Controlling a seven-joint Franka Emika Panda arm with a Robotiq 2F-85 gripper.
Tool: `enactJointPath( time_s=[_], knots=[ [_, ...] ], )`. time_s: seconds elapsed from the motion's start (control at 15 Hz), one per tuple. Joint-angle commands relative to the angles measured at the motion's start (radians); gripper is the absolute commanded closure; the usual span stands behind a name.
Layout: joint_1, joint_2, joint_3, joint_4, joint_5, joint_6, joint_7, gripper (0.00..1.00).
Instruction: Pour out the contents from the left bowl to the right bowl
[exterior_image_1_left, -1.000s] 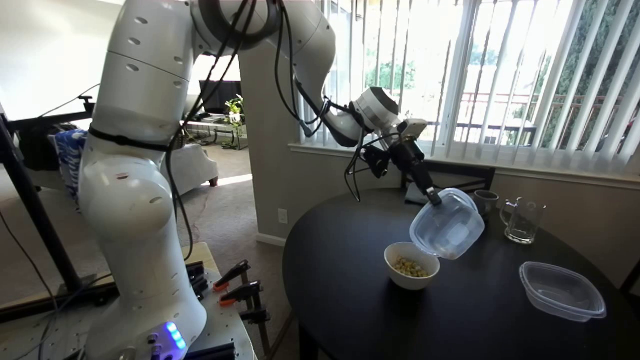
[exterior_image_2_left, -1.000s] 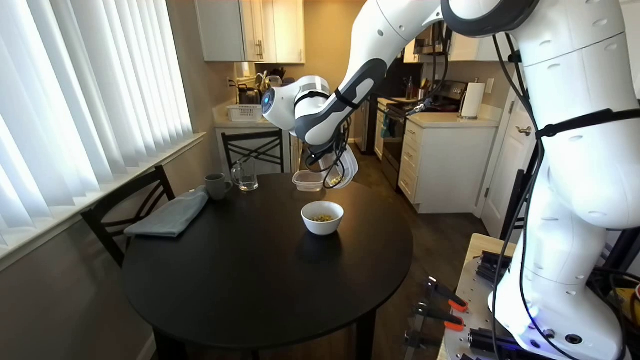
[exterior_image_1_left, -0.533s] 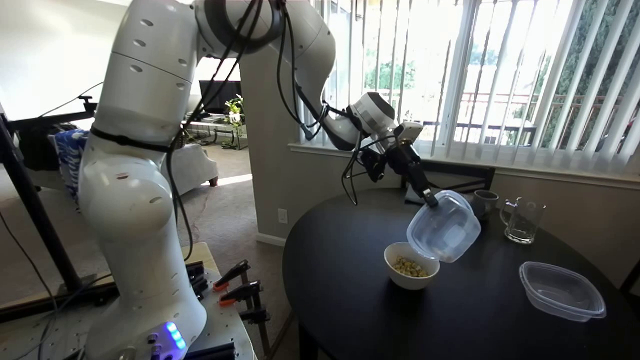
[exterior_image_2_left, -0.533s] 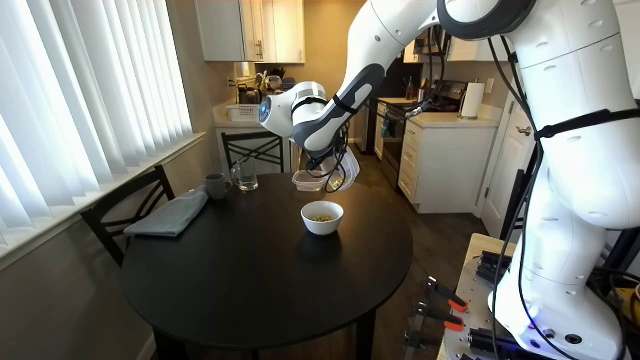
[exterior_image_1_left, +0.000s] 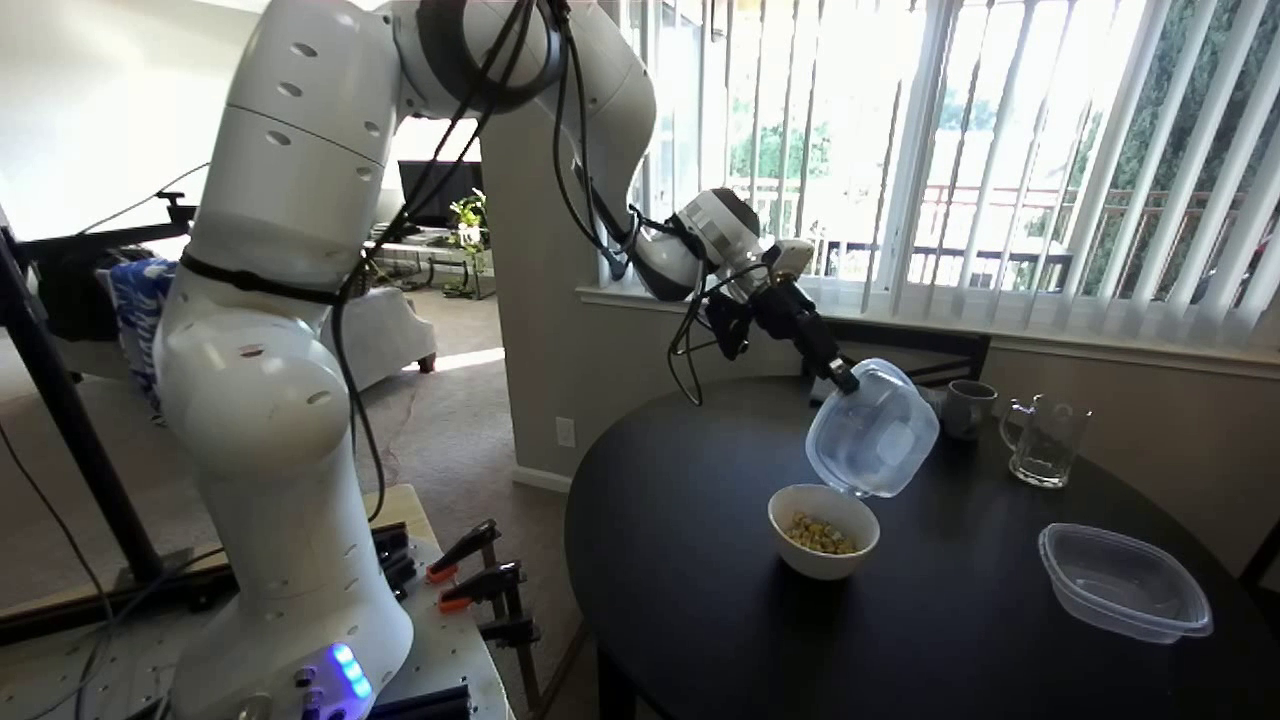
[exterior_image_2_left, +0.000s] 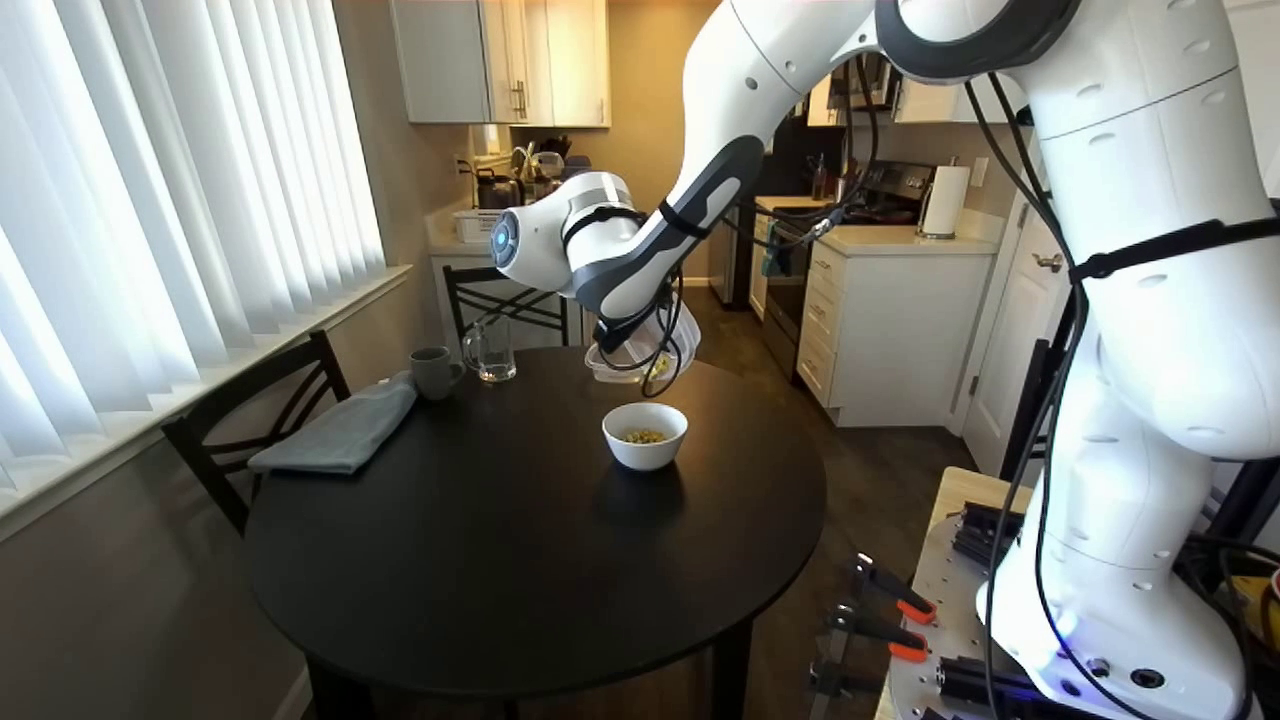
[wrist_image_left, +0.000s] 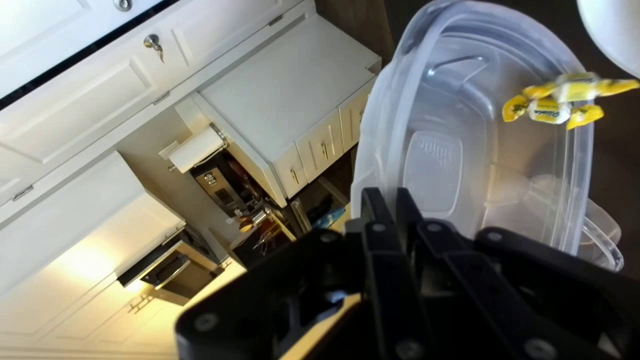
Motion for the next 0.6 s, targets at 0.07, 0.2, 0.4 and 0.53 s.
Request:
enactJointPath(
  time_s=[0.07, 0.2, 0.4, 0.53],
  knots=[
    [0.009, 0.021, 0.024, 0.005, -0.060, -0.066, 0.029, 0.98],
    [0.006, 0.028, 0.029, 0.007, -0.065, -0.073, 0.029, 0.98],
    [0.001, 0.033, 0.031, 0.008, -0.070, -0.072, 0.028, 0.98],
    [-0.001, 0.032, 0.032, 0.009, -0.070, -0.066, 0.024, 0.98]
  ],
)
